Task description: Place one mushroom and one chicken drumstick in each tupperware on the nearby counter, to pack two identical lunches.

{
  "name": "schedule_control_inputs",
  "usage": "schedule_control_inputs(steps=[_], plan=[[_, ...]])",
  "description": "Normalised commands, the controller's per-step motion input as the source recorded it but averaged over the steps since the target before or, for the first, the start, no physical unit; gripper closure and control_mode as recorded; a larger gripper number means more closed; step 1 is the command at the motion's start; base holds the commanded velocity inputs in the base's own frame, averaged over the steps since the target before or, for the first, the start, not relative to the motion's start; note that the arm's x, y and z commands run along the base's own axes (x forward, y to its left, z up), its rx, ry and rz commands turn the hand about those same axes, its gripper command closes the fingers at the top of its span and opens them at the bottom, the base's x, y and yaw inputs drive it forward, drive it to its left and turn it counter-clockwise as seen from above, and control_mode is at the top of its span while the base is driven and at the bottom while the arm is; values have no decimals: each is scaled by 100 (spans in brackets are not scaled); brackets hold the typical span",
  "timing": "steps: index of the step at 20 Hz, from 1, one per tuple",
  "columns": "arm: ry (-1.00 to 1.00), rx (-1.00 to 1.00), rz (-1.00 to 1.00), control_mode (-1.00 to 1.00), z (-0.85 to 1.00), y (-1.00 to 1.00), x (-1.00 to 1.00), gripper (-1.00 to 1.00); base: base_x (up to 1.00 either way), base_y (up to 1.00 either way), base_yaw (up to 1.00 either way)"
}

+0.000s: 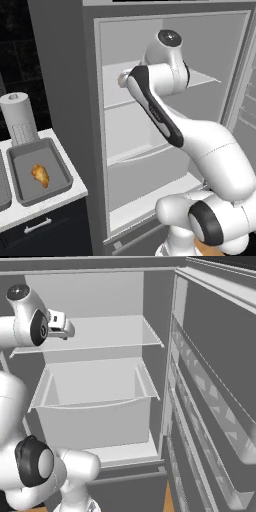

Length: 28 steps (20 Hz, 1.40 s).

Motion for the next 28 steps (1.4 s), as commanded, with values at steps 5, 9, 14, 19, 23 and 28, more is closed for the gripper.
schedule_control_inputs(steps=[5, 9, 14, 19, 23, 28], plan=[[0, 0, 0, -100, -22, 9, 53, -100, 0, 0, 0], [0, 0, 0, -100, -8, 0, 60, -100, 0, 0, 0], [0, 0, 0, -100, -9, 9, 43, -100, 0, 0, 0], [0, 0, 0, -100, -10, 17, 36, -100, 0, 0, 0], [0, 0, 0, -100, -14, 15, 40, -100, 0, 0, 0], [0, 0, 0, -100, -19, 3, 23, -100, 0, 0, 0]])
